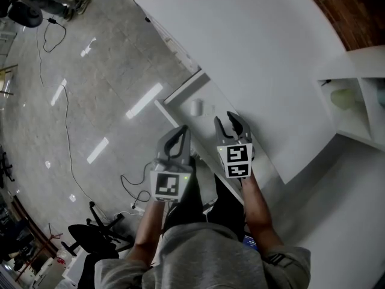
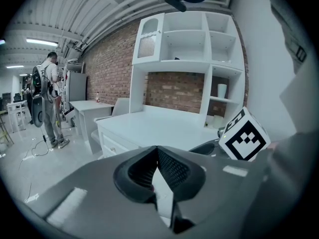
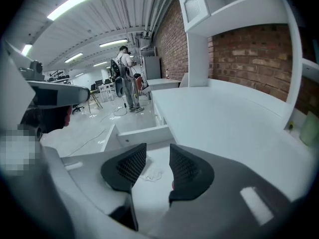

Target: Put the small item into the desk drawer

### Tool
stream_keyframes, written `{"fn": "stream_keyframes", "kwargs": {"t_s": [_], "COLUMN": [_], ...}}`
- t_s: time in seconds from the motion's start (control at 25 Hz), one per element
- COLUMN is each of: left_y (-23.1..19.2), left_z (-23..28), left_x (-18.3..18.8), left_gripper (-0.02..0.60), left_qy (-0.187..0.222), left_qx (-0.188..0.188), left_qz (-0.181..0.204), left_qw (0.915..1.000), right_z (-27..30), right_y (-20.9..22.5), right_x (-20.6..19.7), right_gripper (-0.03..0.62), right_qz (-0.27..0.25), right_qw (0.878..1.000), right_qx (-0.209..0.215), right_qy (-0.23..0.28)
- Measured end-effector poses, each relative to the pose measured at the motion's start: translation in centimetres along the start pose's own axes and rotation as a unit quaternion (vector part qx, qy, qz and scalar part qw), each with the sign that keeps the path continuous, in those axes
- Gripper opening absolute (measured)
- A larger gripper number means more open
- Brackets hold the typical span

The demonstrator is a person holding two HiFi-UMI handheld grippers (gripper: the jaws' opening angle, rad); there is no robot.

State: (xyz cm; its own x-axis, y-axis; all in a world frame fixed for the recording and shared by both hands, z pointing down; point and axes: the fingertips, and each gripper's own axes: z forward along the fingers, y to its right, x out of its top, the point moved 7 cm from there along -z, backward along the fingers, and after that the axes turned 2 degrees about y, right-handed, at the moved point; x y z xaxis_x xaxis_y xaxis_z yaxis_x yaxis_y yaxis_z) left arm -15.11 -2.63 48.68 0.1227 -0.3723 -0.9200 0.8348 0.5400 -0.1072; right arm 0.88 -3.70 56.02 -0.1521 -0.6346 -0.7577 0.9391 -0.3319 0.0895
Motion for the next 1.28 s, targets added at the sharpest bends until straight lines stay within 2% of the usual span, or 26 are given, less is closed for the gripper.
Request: {"fn": "stream_keyframes", "kwargs": {"t_s": [0.32, 0.56, 0.92, 1.28], "left_y": [1.5, 2.8, 5.1, 8.0], "left_z": [-0.9, -2.1, -2.9, -4.2], "left_x": [4.8, 8.4, 12.6, 15.6], "left_gripper": [0.012, 0.012, 0.012, 0.012], "left_qy": [0.035, 0.054, 0.077, 0.097], "left_qx": [-0.028, -0.042, -0.082, -0.122], "left_qz": [0.031, 0.04, 0.078, 0.102], "left_qw": [0.9985, 0.9969, 0.9906, 0.9826], "right_z": [-5.3, -9.7, -15.9, -21.6], "right_y": [0.0, -0.3, 0.5, 0.5], "right_x": [3.9, 6.7, 9.8, 10.6], "right_gripper": [0.127, 0.12, 0.09, 0.066], "right_qz": [-0.003, -0.006, 0.005, 0.026], "right_qw": [0.998, 0.996, 0.986, 0.972], "right_qx": [-0.027, -0.043, -0.094, -0.149], "right_qy": [0.054, 0.081, 0.139, 0.181]}}
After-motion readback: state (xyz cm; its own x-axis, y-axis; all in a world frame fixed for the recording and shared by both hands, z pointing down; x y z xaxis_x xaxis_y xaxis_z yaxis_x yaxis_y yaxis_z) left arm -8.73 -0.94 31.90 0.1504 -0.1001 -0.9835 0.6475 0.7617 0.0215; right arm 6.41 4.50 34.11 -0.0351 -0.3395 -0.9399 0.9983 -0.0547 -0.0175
